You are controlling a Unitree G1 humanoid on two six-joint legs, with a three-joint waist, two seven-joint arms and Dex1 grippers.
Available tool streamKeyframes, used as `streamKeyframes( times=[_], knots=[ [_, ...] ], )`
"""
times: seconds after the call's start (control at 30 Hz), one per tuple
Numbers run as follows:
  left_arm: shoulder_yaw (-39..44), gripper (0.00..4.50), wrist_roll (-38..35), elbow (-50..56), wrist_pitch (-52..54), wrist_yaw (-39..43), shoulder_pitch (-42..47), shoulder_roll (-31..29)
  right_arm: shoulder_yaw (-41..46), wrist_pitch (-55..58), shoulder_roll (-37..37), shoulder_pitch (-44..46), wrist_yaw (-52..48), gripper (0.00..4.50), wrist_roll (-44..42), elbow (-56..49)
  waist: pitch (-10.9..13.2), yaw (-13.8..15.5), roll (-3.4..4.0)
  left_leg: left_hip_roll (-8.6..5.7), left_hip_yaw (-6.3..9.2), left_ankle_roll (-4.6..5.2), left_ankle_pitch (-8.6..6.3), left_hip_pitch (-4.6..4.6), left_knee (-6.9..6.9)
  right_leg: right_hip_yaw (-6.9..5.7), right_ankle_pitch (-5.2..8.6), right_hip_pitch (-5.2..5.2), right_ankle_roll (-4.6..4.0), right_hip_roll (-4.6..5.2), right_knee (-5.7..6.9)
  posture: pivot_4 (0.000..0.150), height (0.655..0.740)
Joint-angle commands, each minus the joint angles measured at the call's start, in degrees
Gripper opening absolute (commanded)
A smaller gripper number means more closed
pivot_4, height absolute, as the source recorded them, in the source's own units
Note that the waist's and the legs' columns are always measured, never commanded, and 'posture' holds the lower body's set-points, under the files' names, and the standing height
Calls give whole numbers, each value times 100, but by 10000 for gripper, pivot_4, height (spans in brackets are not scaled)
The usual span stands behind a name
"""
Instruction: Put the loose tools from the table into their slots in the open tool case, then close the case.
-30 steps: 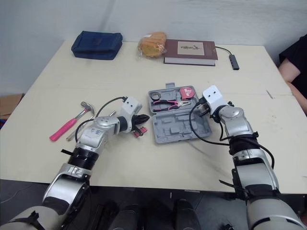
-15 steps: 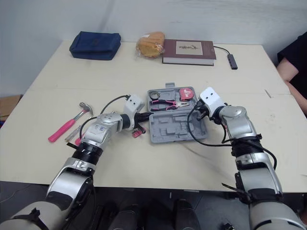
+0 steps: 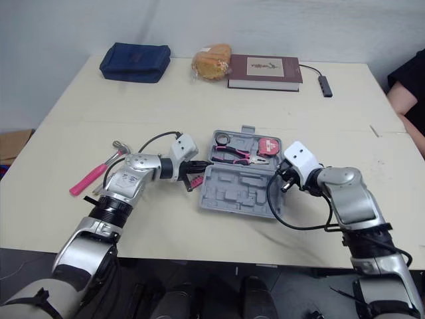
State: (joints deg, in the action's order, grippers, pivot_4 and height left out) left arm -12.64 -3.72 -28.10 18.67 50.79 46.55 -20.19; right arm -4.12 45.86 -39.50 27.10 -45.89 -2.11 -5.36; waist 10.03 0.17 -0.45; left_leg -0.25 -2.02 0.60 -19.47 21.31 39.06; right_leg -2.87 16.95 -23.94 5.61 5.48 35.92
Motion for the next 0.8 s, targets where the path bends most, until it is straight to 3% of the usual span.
streamKeyframes(
  times=[0.03,0.2,0.47,0.8],
  knots=[
    [-141,0,-18,367,-135,322,10,36,58,244,38,-137,-12,672,-291,-732,0,-11,0,0,0,2,-1,-1,0,1,0,0,0,-1,0,1500,7400],
    [-290,0,98,723,-233,635,-243,-251,76,520,-83,-603,23,672,-379,-1377,0,-11,0,2,0,6,-3,-2,-2,3,0,0,0,-2,-1,1500,7400],
    [-283,0,123,1544,-339,1047,-673,-821,89,510,-288,-855,107,672,-363,-1574,0,-12,0,1,-1,14,-8,-4,2,8,0,1,1,2,0,1500,7400],
    [-222,0,203,1863,-140,991,-1069,-1190,-185,625,-238,-903,201,672,-424,-1856,0,-26,0,2,-2,21,-12,-5,4,13,0,2,1,6,1,1500,7400]
  ],
)
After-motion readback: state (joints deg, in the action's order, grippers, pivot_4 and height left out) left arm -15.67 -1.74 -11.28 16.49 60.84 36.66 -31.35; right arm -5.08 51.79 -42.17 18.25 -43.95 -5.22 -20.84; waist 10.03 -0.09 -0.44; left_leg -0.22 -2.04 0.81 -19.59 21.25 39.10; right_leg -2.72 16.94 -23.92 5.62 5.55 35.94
